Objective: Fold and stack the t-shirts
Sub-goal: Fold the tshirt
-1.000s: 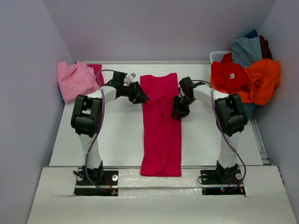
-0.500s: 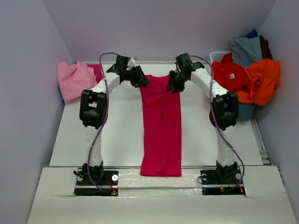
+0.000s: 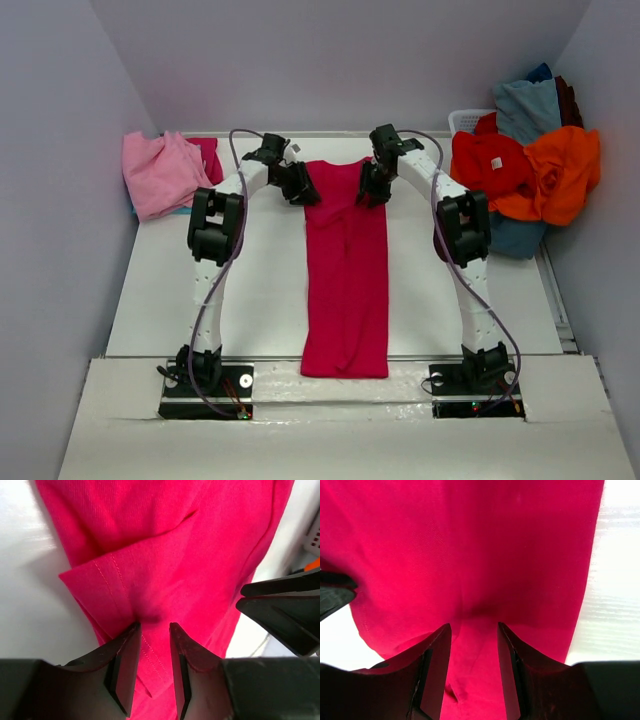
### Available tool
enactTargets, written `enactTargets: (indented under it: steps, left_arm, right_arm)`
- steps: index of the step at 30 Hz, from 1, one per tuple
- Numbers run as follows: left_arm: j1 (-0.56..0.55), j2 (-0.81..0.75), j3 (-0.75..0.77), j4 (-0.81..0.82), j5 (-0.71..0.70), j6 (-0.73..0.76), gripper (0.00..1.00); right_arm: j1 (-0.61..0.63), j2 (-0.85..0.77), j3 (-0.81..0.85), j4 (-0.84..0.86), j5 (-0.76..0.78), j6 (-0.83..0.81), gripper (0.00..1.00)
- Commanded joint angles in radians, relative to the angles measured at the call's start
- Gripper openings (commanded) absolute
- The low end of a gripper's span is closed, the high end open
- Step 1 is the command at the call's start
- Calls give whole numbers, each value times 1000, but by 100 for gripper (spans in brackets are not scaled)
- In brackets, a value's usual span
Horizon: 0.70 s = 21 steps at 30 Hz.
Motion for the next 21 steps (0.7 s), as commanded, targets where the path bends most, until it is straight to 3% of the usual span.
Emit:
enactTargets:
  steps: [1, 9, 21]
  left_arm:
    - [-18, 22, 56, -59, -59, 35, 42]
    - [-18, 149, 292, -197, -176, 47, 46]
    - [2, 253, 447, -141, -246, -9, 50]
  right_arm:
    - [-15, 8, 23, 14, 12, -2, 48]
    - [-26, 120, 113, -4, -4, -3, 48]
    - [-110, 277, 380, -2, -59, 21, 51]
